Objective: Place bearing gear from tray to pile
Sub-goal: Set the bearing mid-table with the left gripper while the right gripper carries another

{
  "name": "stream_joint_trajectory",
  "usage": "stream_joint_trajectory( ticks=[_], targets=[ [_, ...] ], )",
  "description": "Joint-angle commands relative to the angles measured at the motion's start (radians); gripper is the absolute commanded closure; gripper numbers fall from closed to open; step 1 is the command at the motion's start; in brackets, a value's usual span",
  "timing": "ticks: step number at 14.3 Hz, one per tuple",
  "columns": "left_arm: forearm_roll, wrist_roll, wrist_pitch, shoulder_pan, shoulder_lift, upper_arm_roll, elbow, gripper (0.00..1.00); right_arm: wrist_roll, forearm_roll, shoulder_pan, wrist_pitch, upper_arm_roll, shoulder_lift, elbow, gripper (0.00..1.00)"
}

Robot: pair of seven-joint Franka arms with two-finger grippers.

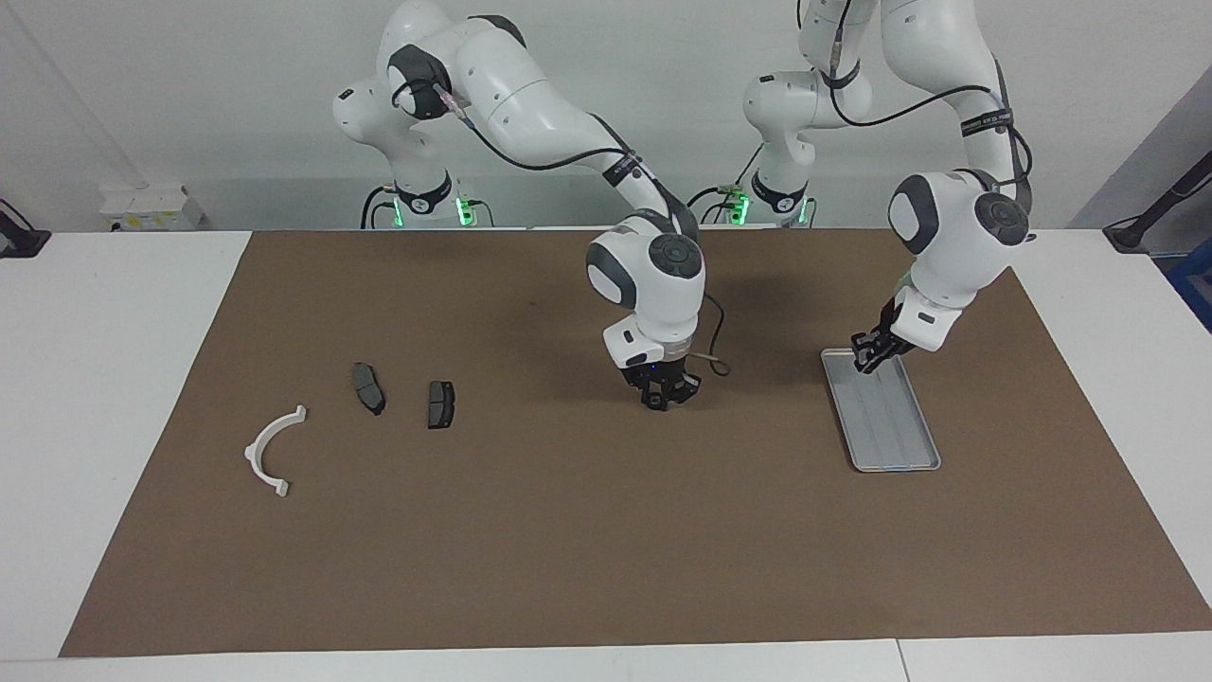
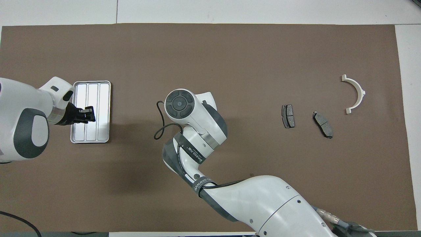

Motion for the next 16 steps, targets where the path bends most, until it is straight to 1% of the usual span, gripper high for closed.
stream_joint_trajectory(
  ticks=[1,3,4,5,7,8,9,11,12,13,14,16],
  targets=[
    [-0.009,-0.203,-0.038,-0.104,-0.004,0.000,0.050,0.99,-0.075,-0.010,-0.044,-0.121,0.002,-0.027,0.041,1.00],
    [-0.009,-0.303,-0.019,-0.155,0.000,0.000,0.055,0.99,-0.200,0.007,-0.111,-0.322,0.008,-0.087,0.150,1.00],
    [-0.009,-0.345,0.001,-0.187,0.002,0.000,0.053,0.99,-0.292,0.007,-0.158,-0.414,0.009,-0.121,0.187,1.00],
    [-0.009,-0.392,0.029,-0.221,0.003,0.000,0.049,0.99,-0.406,0.007,-0.197,-0.480,0.008,-0.157,0.209,1.00],
    [-0.009,-0.478,0.050,-0.296,0.011,0.003,0.052,0.99,-0.651,0.004,-0.295,-0.549,0.005,-0.225,0.212,1.00],
    [-0.007,-0.542,0.085,-0.325,0.034,0.003,0.056,0.99,-0.775,0.004,-0.349,-0.563,0.002,-0.243,0.212,1.00],
    [0.002,-0.619,0.130,-0.372,0.074,0.003,0.069,0.99,-0.901,0.001,-0.414,-0.570,0.002,-0.257,0.212,1.00],
    [0.006,-0.682,0.161,-0.423,0.157,0.004,0.119,0.99,-1.072,0.008,-0.517,-0.558,0.005,-0.261,0.197,1.00],
    [0.006,-0.719,0.161,-0.452,0.190,0.004,0.150,0.99,-1.113,0.007,-0.551,-0.550,0.003,-0.261,0.177,1.00],
    [0.017,-0.769,0.164,-0.482,0.242,0.007,0.191,0.99,-1.132,0.008,-0.576,-0.528,0.003,-0.261,0.155,1.00],
    [0.063,-0.818,0.173,-0.494,0.269,0.007,0.214,0.99,-1.149,0.008,-0.597,-0.487,0.005,-0.261,0.117,1.00],
    [0.089,-0.840,0.216,-0.494,0.280,0.004,0.208,0.99,-1.177,0.008,-0.628,-0.346,0.005,-0.261,0.004,1.00]
  ],
)
